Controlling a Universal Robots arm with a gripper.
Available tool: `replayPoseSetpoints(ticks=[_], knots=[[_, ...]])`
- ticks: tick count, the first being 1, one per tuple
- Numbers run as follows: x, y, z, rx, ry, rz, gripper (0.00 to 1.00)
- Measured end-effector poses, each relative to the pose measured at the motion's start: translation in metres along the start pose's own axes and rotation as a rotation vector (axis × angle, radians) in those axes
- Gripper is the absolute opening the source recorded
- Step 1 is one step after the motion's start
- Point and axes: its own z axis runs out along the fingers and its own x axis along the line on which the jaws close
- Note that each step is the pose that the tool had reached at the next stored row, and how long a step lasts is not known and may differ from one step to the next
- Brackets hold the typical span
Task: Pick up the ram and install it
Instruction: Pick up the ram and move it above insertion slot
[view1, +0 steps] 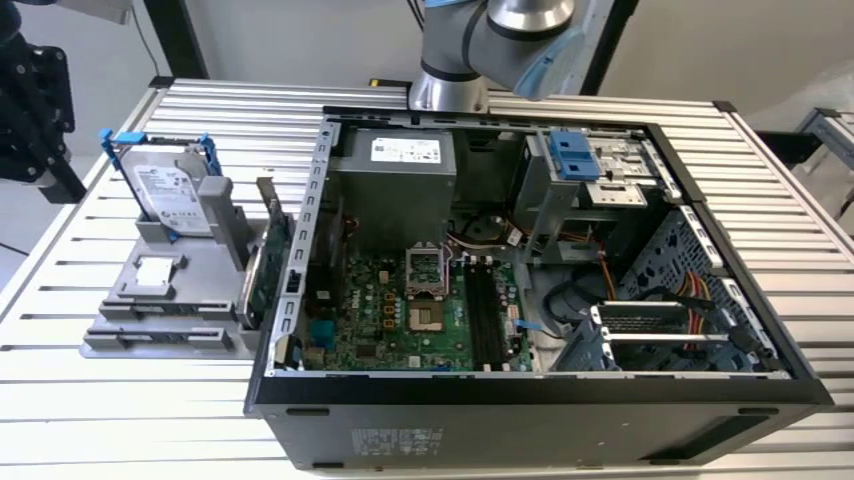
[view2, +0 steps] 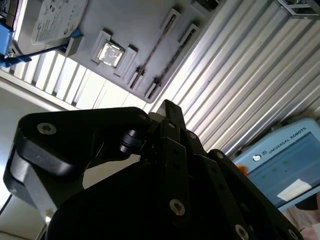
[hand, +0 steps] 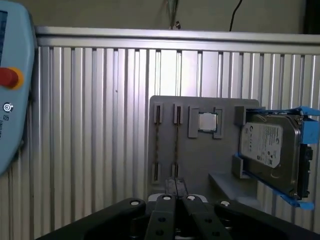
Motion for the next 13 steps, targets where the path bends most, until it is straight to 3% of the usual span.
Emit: replayPoseSetpoints(ticks=[4, 12, 13], knots=[[0.0, 0.0, 0.0, 0.0003, 0.0004, -0.023, 0.0], [0.0, 0.0, 0.0, 0.0007, 0.0005, -0.025, 0.0], [0.0, 0.0001, 0.0, 0.0007, 0.0005, -0.025, 1.0]])
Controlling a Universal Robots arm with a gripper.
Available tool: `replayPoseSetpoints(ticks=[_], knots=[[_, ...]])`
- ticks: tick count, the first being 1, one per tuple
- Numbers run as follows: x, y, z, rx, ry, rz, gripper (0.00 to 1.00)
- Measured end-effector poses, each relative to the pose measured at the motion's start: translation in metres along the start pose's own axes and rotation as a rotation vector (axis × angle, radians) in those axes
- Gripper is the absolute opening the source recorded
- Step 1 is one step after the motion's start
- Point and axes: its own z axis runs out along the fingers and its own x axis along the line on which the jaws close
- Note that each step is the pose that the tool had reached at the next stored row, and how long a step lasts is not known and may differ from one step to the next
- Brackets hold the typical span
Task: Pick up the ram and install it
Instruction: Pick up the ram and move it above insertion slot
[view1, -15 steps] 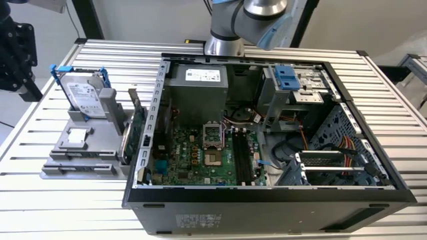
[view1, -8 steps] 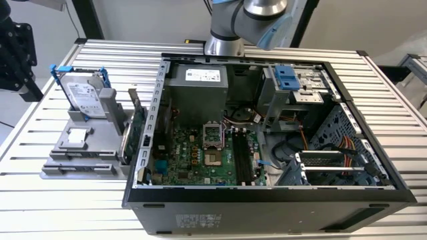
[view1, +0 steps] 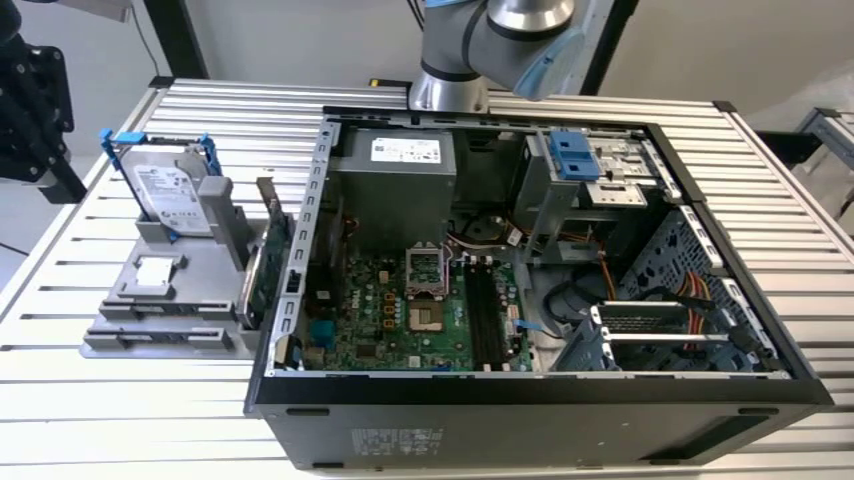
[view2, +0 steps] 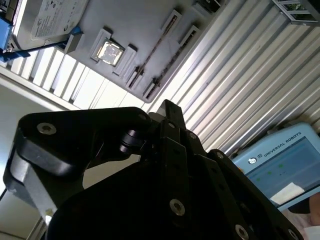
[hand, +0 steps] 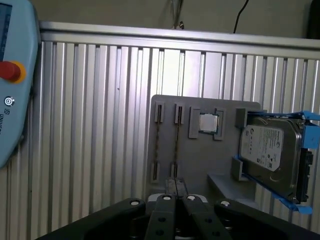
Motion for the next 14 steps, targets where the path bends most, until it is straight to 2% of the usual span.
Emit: replayPoseSetpoints(ticks=[14], knots=[[0.0, 0.0, 0.0001, 0.0007, -0.0001, 0.009, 1.0]])
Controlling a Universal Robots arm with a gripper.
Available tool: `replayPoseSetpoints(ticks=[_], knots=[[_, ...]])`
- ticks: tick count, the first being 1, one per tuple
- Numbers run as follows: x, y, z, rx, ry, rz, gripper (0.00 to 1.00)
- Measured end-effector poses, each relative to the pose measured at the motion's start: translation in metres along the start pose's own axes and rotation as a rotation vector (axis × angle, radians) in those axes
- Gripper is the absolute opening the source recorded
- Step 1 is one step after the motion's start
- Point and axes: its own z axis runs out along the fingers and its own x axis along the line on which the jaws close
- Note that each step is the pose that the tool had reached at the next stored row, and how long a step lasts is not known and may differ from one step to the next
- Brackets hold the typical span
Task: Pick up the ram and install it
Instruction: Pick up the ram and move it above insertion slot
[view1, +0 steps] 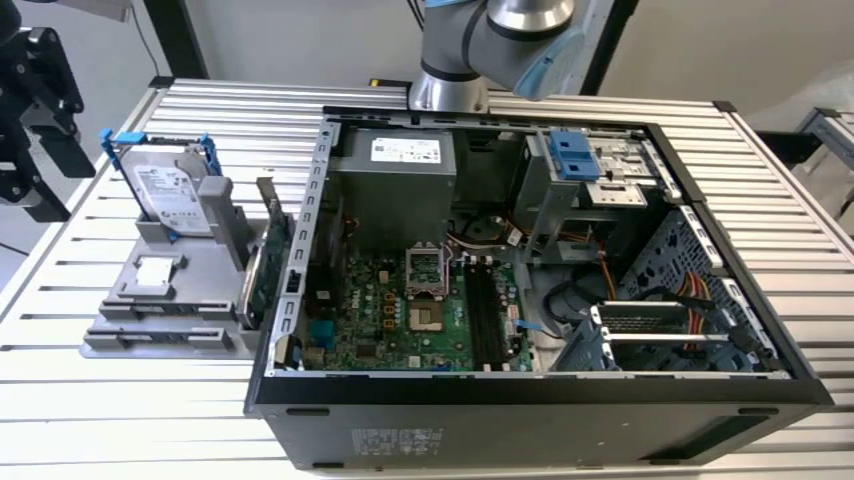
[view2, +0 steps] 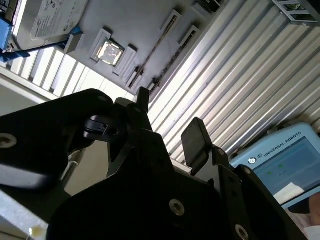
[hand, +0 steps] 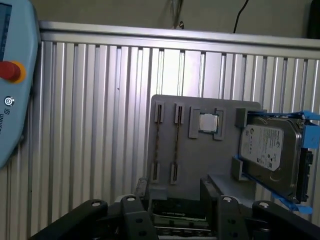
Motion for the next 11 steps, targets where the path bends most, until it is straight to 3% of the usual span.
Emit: replayPoseSetpoints(ticks=[4, 11], knots=[[0.0, 0.0, 0.0019, 0.0011, -0.0004, 0.052, 1.0], [0.0001, -0.0001, 0.0076, 0.0011, -0.0004, 0.06, 1.0]])
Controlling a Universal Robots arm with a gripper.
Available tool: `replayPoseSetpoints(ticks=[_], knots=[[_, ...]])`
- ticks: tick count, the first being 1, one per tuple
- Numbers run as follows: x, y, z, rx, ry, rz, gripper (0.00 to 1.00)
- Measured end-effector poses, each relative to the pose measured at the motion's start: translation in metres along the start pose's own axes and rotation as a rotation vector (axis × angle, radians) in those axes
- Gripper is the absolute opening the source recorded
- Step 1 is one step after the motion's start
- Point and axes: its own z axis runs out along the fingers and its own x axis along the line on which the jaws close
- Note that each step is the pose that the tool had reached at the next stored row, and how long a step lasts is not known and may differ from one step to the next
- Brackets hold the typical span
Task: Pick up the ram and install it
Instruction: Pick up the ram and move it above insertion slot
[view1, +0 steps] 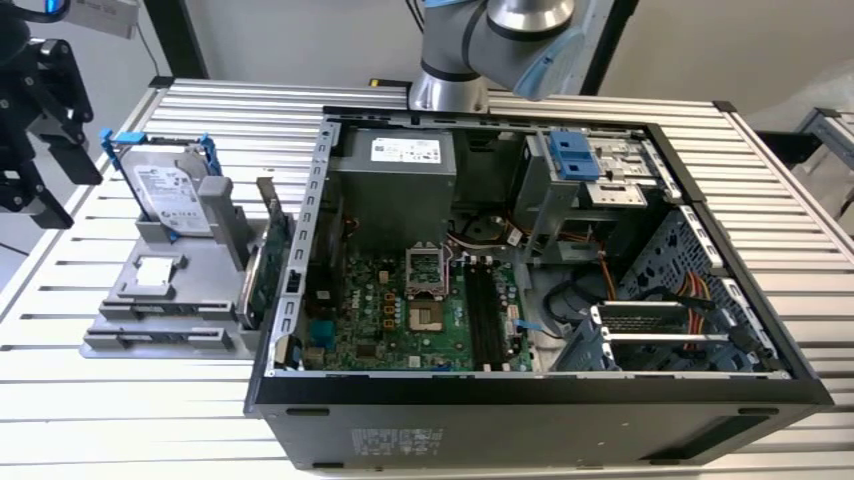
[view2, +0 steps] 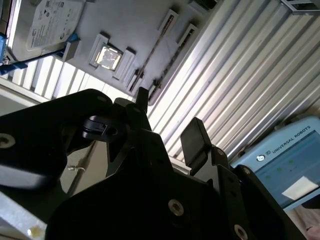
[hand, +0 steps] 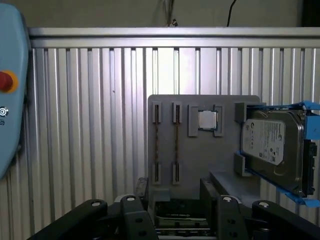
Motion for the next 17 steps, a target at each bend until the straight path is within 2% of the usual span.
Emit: replayPoseSetpoints(ticks=[10, 17], knots=[[0.0001, 0.0, 0.0034, 0.0002, -0.0001, 0.002, 1.0], [0.0002, -0.0001, 0.0081, 0.0001, -0.0001, 0.002, 1.0]])
